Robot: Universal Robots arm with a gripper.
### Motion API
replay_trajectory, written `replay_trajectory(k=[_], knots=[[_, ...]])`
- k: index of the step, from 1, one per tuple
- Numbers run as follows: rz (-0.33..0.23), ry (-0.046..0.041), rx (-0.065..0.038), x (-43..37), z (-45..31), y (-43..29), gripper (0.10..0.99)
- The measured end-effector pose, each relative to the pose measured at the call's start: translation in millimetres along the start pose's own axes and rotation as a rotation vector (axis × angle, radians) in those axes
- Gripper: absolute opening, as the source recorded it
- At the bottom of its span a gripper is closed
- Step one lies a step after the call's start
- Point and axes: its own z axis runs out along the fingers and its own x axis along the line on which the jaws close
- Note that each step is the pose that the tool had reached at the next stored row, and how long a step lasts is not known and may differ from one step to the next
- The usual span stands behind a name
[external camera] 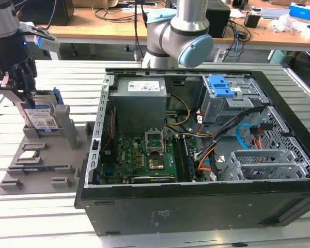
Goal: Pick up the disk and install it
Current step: 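Pick up the disk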
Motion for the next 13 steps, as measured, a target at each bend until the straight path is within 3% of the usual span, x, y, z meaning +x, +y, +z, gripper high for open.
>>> replay_trajectory(k=[5, 13], knots=[[0.0, 0.0001, 0.0, 0.2, 8.3, -1.4, 0.478], [0.0, 0.0007, 0.0, 0.2, 9.9, -4.6, 0.478]])
